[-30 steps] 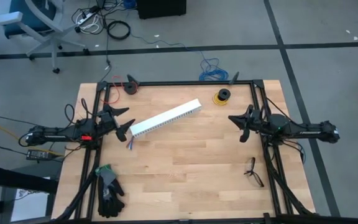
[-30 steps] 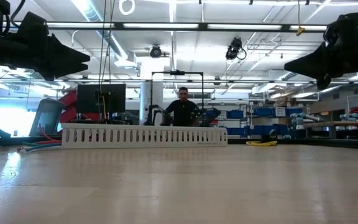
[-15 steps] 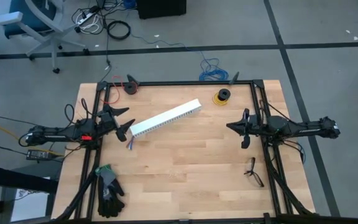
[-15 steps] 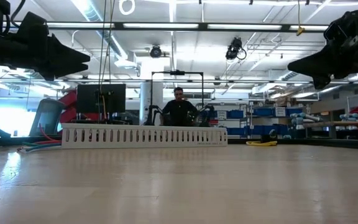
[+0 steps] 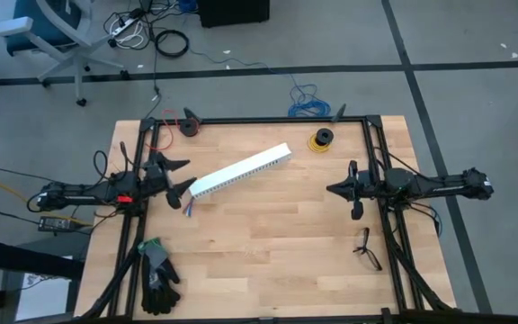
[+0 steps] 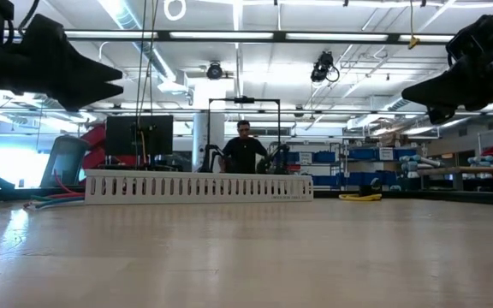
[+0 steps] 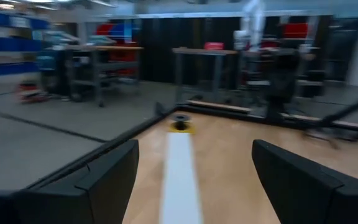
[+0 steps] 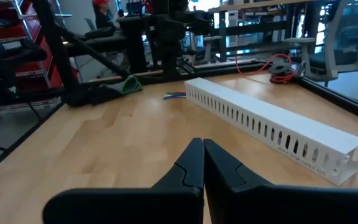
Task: Ziptie cables
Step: Return to Home Position
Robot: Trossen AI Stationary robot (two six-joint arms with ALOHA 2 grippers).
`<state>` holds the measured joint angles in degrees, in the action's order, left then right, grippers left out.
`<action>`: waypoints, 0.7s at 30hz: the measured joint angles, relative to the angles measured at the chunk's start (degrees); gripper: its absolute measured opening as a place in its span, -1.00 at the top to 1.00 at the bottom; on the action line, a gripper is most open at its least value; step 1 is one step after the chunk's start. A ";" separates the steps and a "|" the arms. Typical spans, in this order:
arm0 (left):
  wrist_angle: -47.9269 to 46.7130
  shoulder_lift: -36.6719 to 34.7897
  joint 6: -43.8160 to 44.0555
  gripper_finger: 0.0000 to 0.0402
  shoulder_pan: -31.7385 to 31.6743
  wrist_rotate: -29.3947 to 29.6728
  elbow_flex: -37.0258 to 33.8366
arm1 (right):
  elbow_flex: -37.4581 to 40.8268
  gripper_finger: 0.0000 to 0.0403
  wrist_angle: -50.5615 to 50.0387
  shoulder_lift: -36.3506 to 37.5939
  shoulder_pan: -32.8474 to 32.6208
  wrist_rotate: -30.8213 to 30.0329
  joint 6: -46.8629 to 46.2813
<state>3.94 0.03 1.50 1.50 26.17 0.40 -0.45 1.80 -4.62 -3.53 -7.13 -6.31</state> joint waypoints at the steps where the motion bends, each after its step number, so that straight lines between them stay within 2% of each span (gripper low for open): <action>1: 0.09 0.00 0.06 -0.61 0.00 -1.82 0.00 | 0.00 1.00 -0.02 0.02 0.00 0.15 0.00; 5: 0.24 0.00 0.54 -0.61 0.02 -7.41 0.00 | 0.00 1.00 -0.07 0.02 0.00 0.34 0.73; 12: 0.62 0.00 0.15 -0.61 0.00 -1.12 0.00 | 0.00 1.00 0.05 0.02 0.00 -0.68 1.43; 21: 0.62 0.00 -1.32 -0.61 0.00 -0.69 0.00 | 0.00 1.00 0.20 0.02 0.02 -1.63 6.67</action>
<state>4.56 0.03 0.19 1.50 25.47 0.40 -0.45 2.00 -4.60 -3.51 -8.75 0.36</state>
